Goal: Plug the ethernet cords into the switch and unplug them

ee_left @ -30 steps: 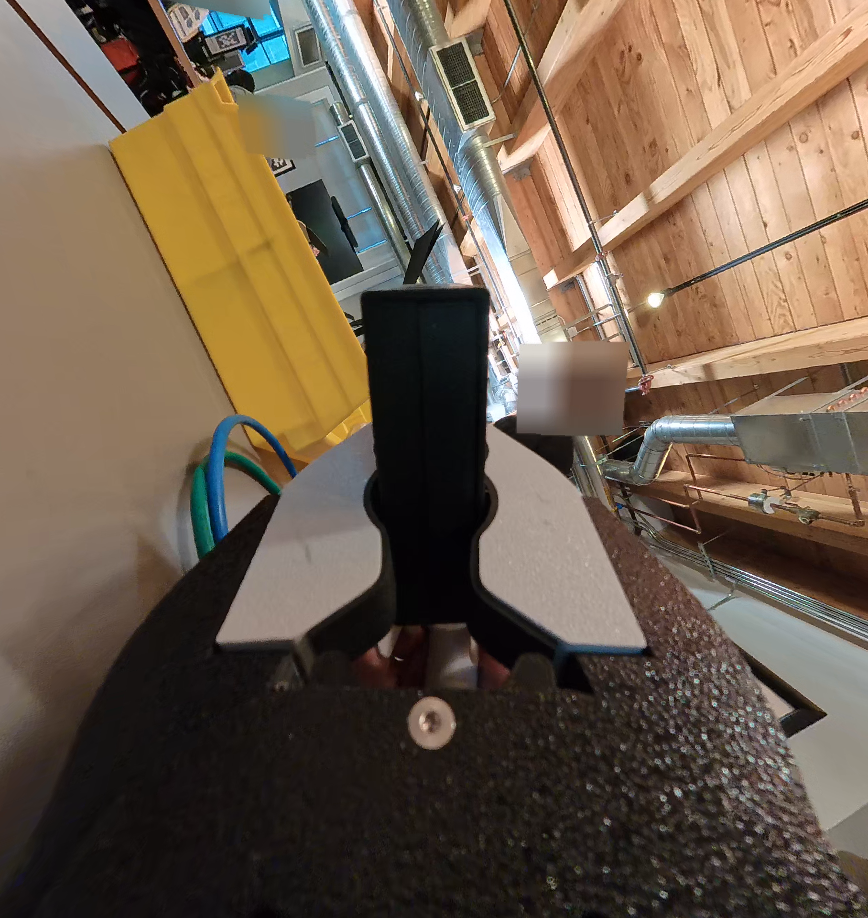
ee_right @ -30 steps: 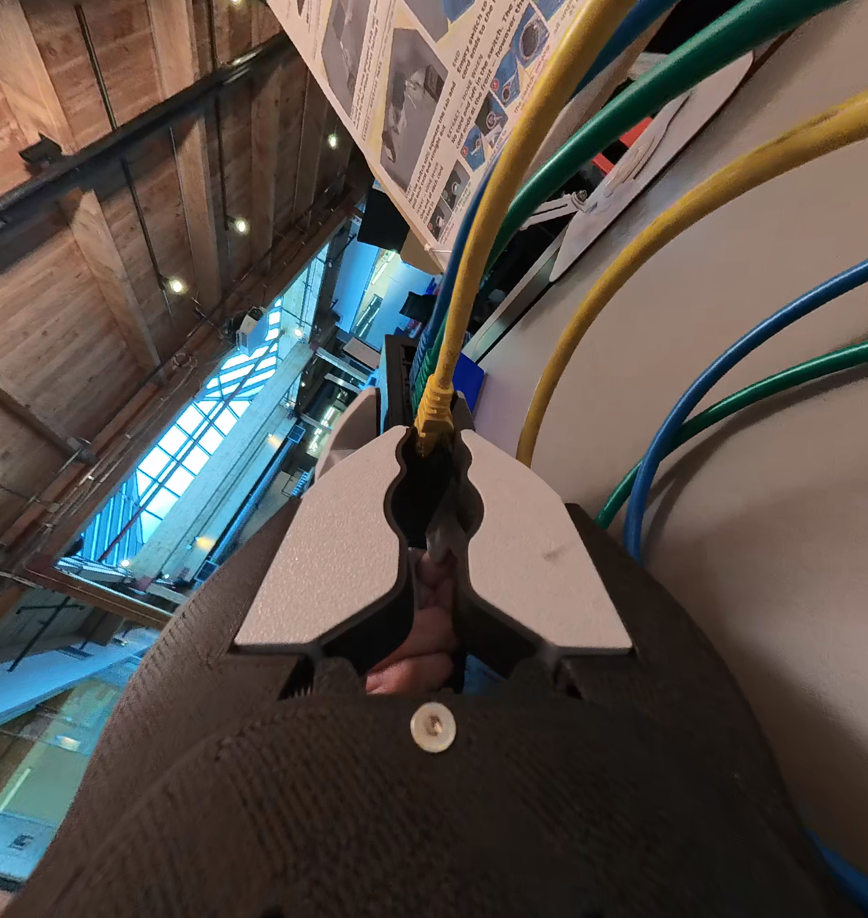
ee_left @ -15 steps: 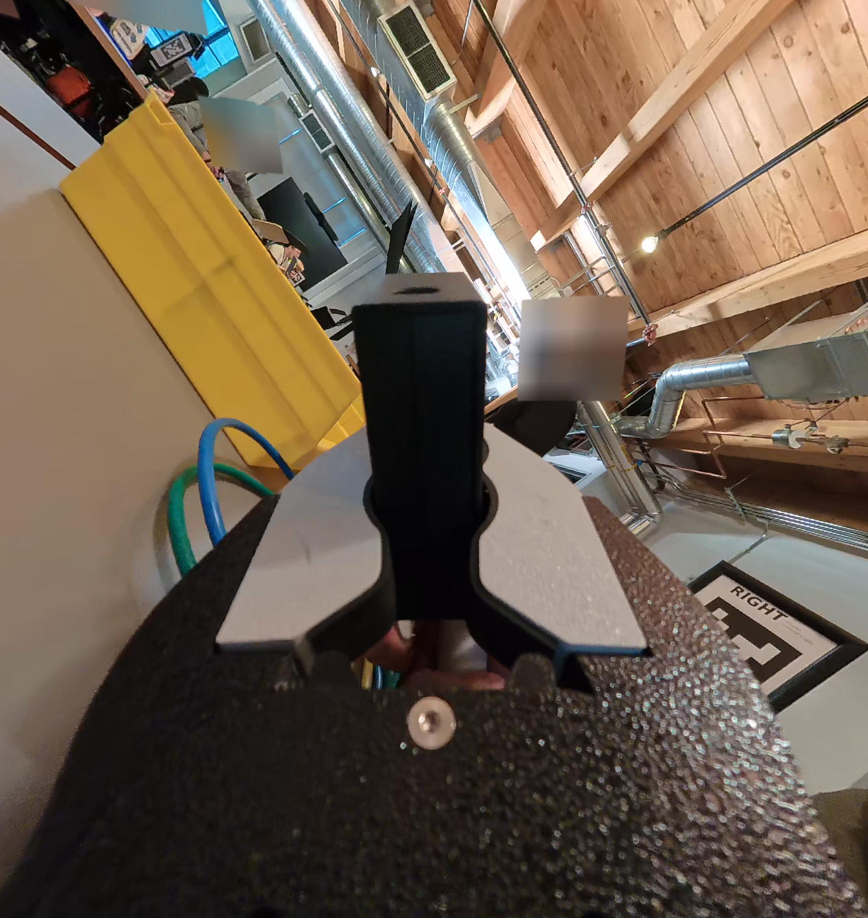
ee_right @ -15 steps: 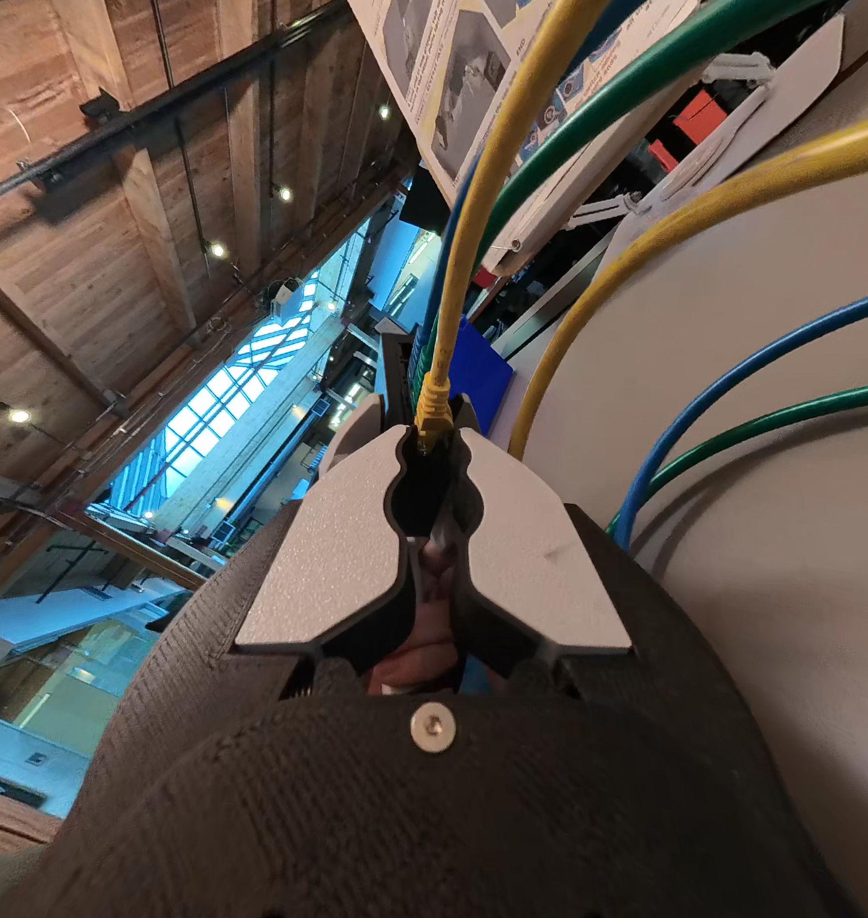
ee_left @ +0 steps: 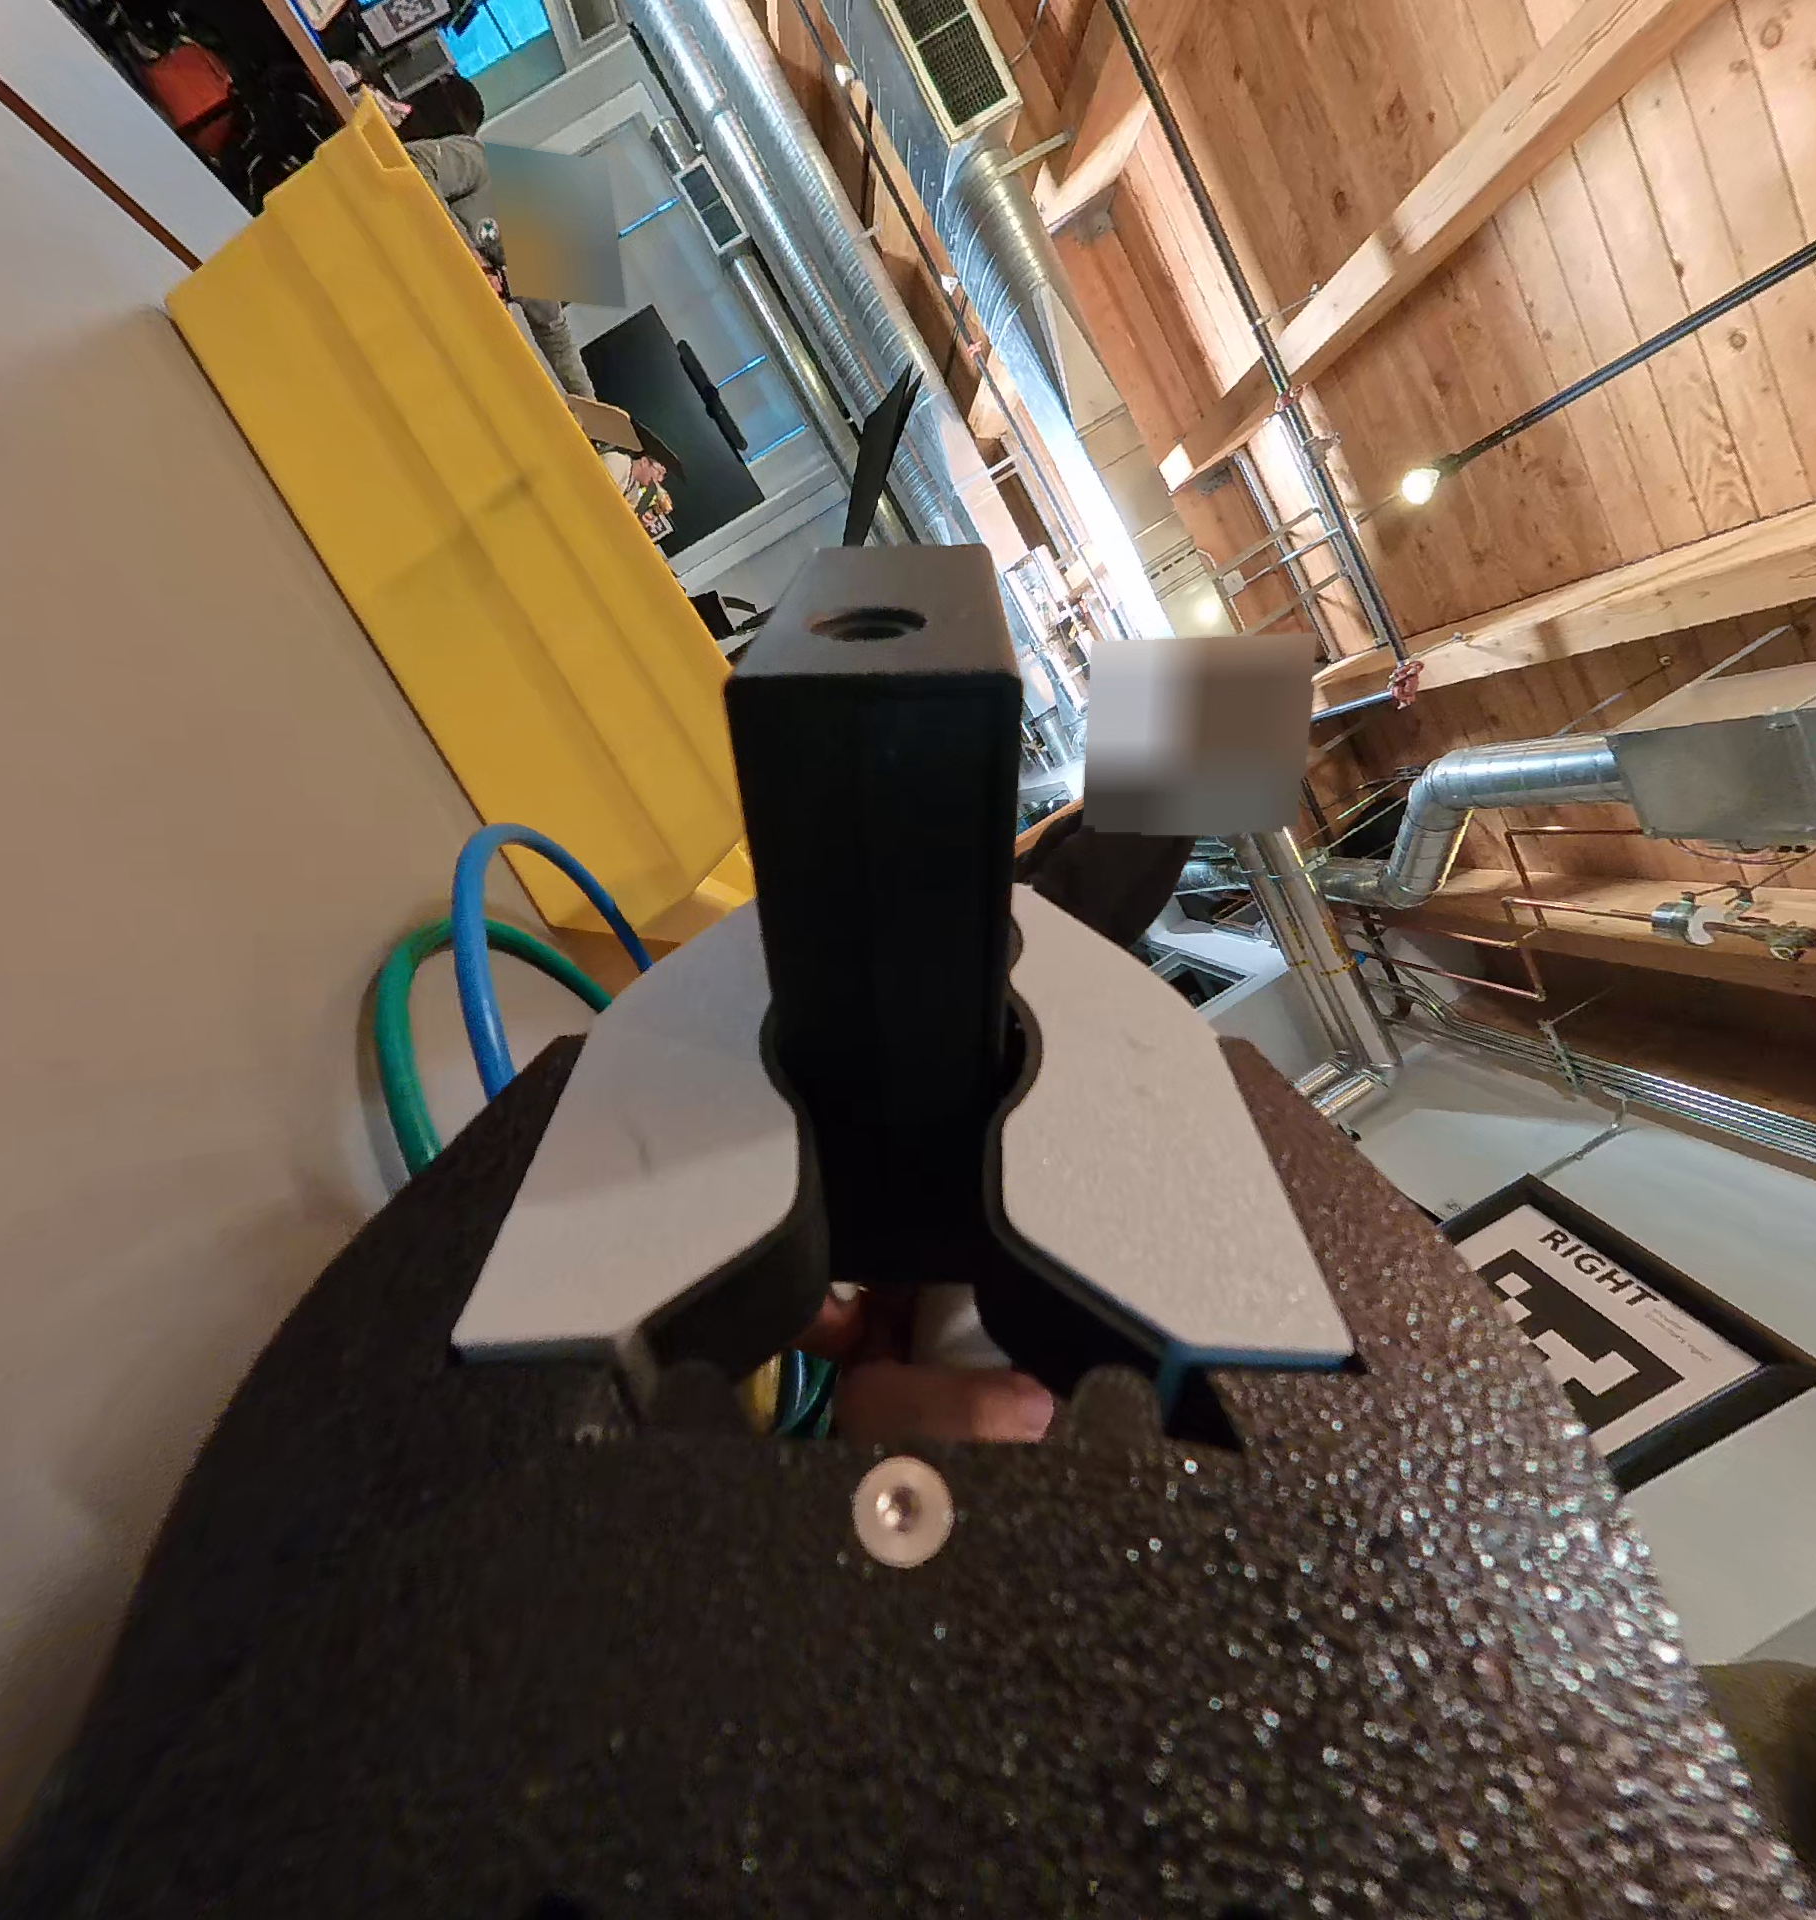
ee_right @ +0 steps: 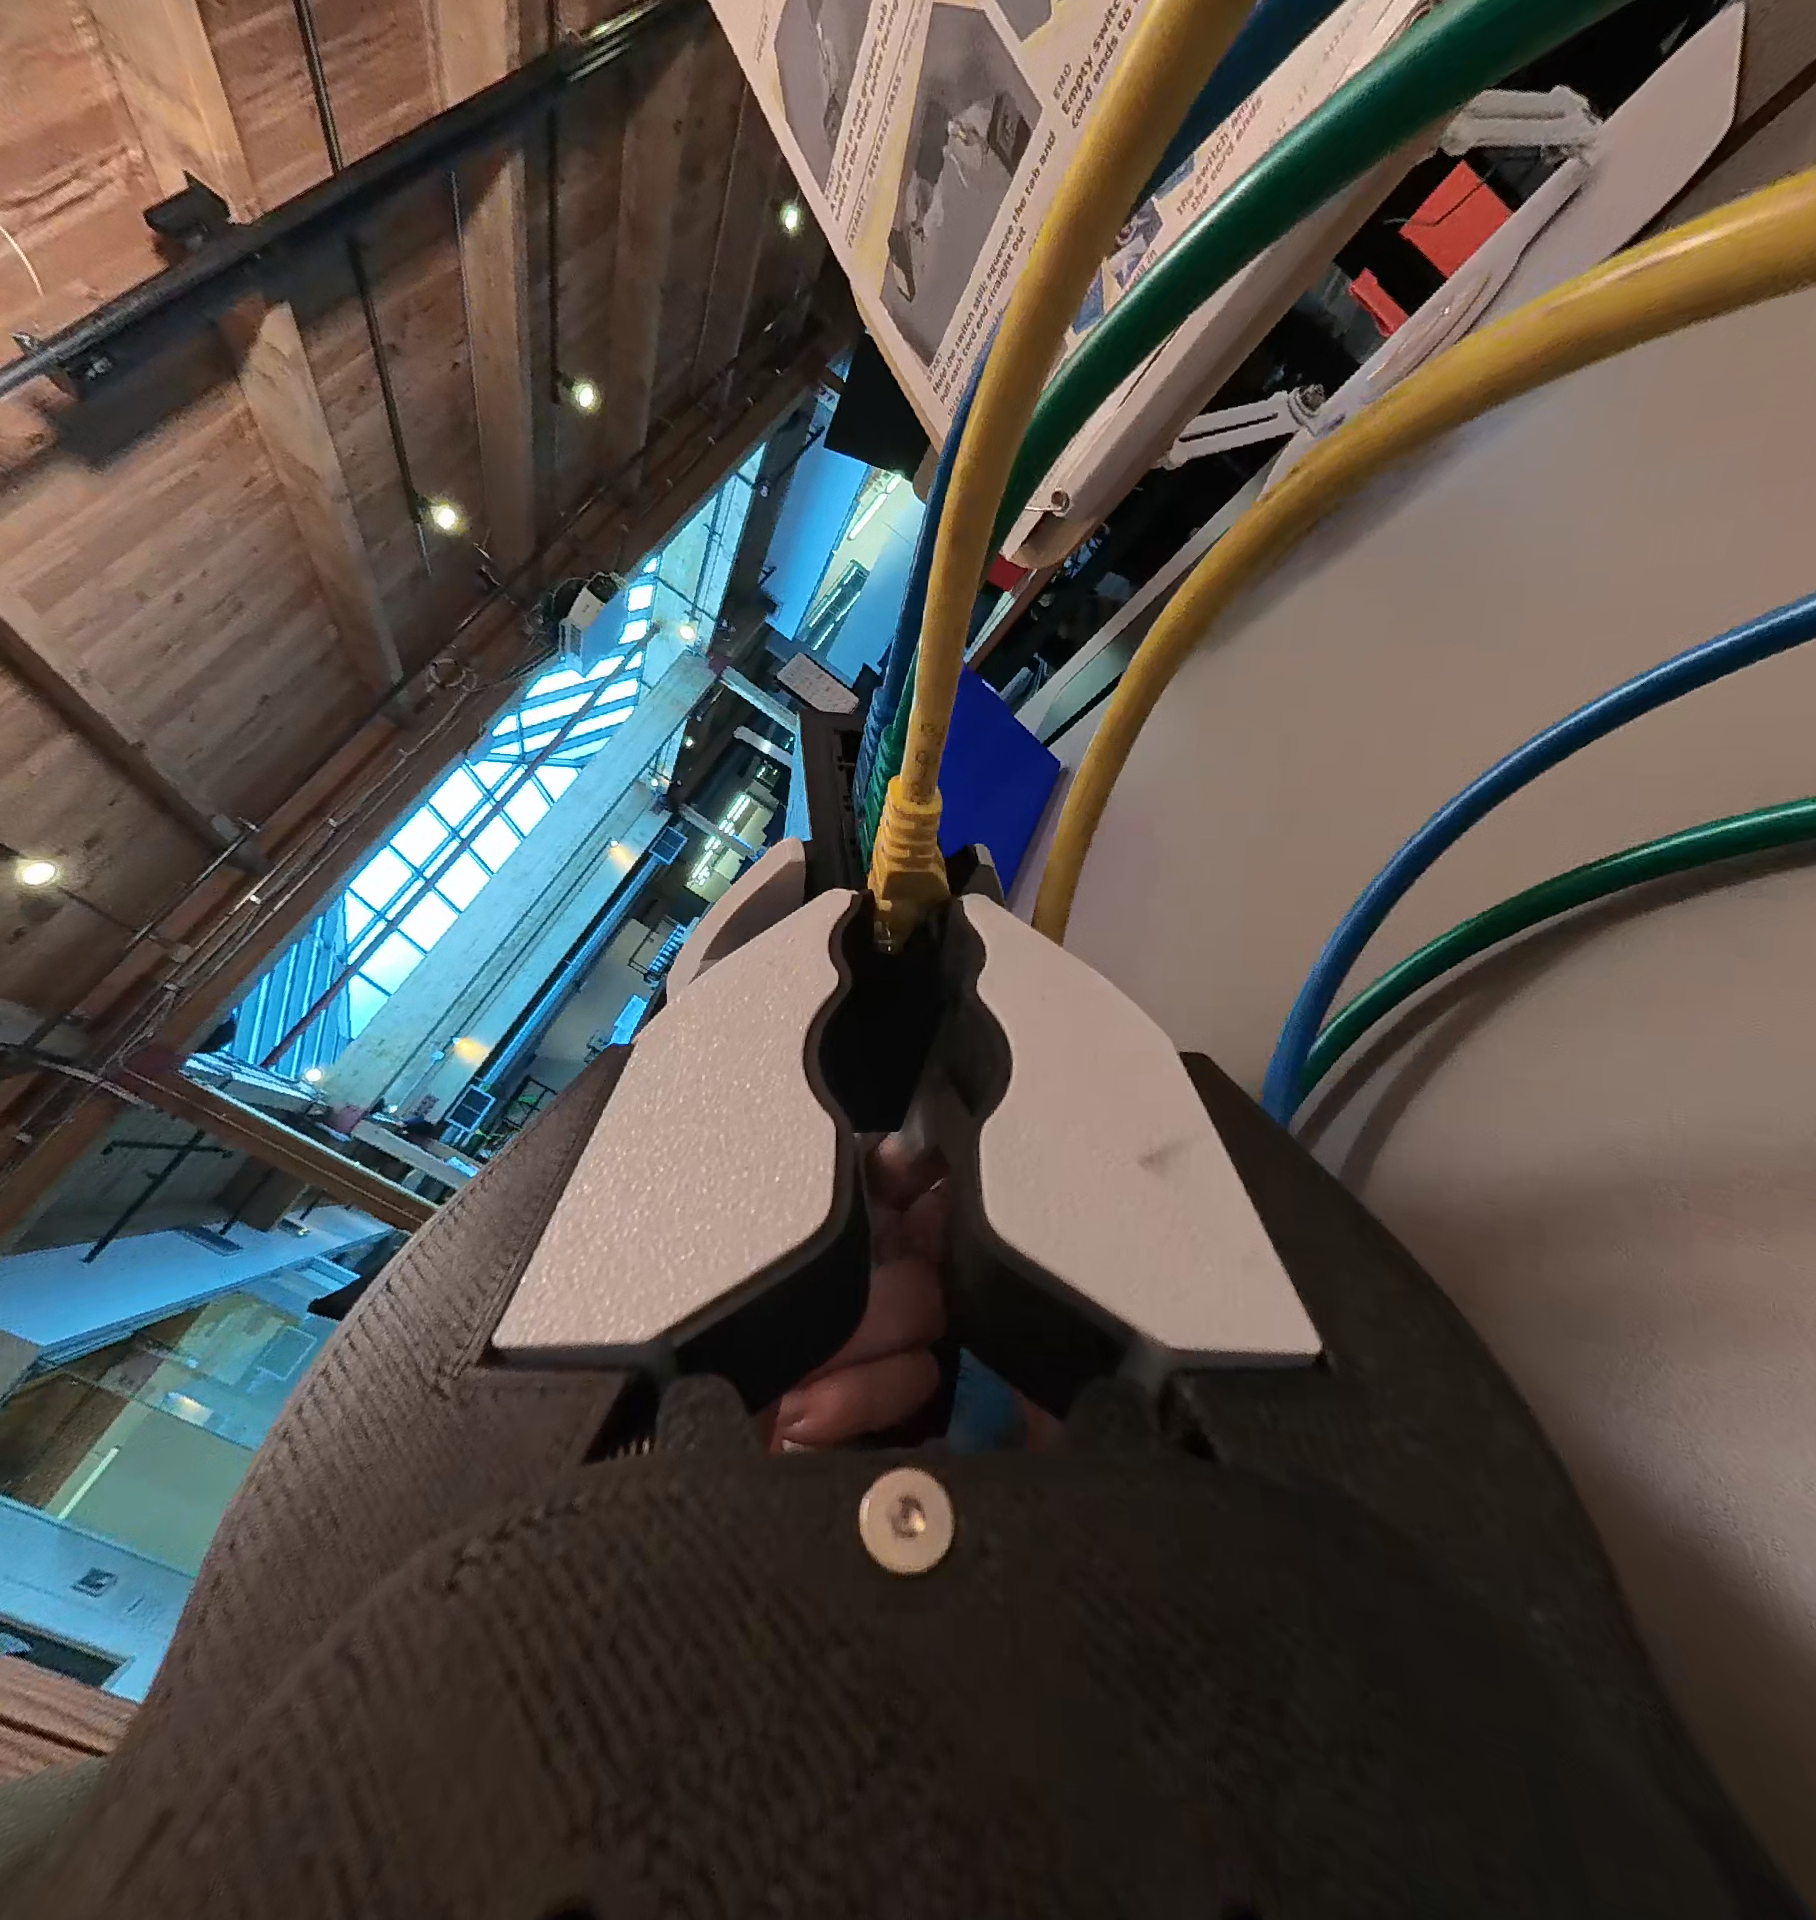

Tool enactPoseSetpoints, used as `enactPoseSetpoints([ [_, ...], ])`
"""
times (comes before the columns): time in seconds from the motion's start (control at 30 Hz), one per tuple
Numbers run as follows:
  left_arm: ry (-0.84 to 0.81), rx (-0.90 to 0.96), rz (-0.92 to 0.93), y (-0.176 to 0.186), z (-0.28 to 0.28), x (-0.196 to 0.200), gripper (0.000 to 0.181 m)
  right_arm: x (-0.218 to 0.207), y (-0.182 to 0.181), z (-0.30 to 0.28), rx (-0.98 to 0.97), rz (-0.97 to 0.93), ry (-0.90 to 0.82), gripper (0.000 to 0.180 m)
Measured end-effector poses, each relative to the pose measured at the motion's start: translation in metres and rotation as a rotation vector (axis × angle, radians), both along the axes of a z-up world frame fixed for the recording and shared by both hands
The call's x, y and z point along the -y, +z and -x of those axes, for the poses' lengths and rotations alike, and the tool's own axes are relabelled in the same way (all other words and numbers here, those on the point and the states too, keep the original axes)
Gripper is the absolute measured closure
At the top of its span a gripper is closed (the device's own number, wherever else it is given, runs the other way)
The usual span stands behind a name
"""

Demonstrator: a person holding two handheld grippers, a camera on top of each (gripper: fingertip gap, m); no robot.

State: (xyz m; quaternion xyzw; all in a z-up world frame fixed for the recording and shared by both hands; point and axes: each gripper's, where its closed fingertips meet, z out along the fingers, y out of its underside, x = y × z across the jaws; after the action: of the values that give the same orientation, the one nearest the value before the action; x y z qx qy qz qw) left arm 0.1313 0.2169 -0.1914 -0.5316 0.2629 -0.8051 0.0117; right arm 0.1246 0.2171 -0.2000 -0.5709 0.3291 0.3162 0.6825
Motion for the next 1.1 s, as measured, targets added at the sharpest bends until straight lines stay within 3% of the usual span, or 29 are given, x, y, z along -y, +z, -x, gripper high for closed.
enactPoseSetpoints([
  [0.5,0.016,0.034,0.041,0.002,0.003,-0.005,0.151,-0.004,0.001,0.003,0.106,0.033,0.036,0.166],
  [0.67,0.041,0.084,-0.072,0.010,0.005,-0.003,0.151,-0.003,0.009,0.005,-0.035,-0.092,0.084,0.166],
  [0.83,0.025,0.065,0.059,0.006,0.004,-0.008,0.151,-0.005,0.004,0.005,0.087,-0.001,0.067,0.166],
  [1.1,0.049,0.094,-0.021,0.012,0.005,-0.006,0.151,-0.005,0.012,0.005,0.046,-0.074,0.065,0.166],
])
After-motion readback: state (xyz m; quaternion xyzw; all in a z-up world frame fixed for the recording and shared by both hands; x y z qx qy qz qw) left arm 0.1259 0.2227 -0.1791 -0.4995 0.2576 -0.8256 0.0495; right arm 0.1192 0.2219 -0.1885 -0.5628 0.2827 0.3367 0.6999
